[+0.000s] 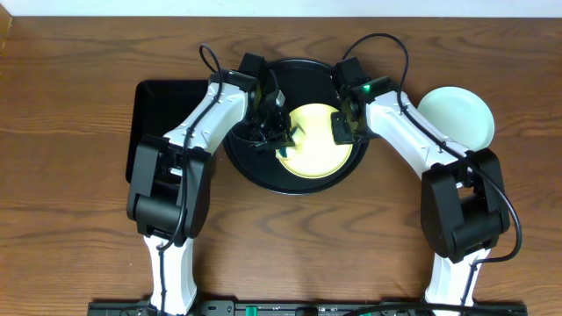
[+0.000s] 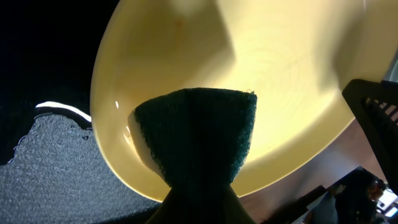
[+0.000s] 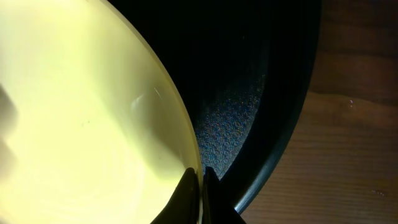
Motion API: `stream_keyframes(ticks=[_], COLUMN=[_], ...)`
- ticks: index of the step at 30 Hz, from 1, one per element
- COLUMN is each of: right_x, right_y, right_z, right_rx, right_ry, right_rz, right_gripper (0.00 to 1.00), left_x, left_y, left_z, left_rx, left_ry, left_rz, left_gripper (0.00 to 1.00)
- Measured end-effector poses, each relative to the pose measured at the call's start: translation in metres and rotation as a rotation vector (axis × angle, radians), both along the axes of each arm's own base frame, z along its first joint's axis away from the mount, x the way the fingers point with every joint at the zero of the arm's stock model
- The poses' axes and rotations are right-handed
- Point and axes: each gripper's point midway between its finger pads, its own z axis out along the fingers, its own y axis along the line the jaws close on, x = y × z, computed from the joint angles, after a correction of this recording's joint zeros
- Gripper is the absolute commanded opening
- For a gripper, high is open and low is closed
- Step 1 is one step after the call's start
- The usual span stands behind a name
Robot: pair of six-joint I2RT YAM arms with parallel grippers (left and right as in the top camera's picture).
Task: Clean dirty plates on tray and stack at the side
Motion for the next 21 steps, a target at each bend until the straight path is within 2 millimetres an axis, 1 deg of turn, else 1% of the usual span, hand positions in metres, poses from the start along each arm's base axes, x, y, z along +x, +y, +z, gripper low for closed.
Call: stream_keyframes(ticks=[7,16,21], right_x=[0.0,0.0,0.0], right_y=[0.0,0.0,0.0], right_z=[0.0,0.0,0.0], right_rx=[0.0,0.0,-0.001], right_ry=[0.0,0.001,0.001], right_rz=[0.0,0.0,0.001], right_gripper=[0.01,0.01,0.01], left_x=[0.005,0.024,0.027], left_y=[-0.003,-0.011,-0.01], left_z=[-0.02,-0.018,-0.02], left_rx=[-0.003,-0.04,-0.022], left_ry=[0.008,-0.082,-0.099], left_rz=[-0.002,-0.007,-0.008], left_gripper=[0.07,0.08,0.07])
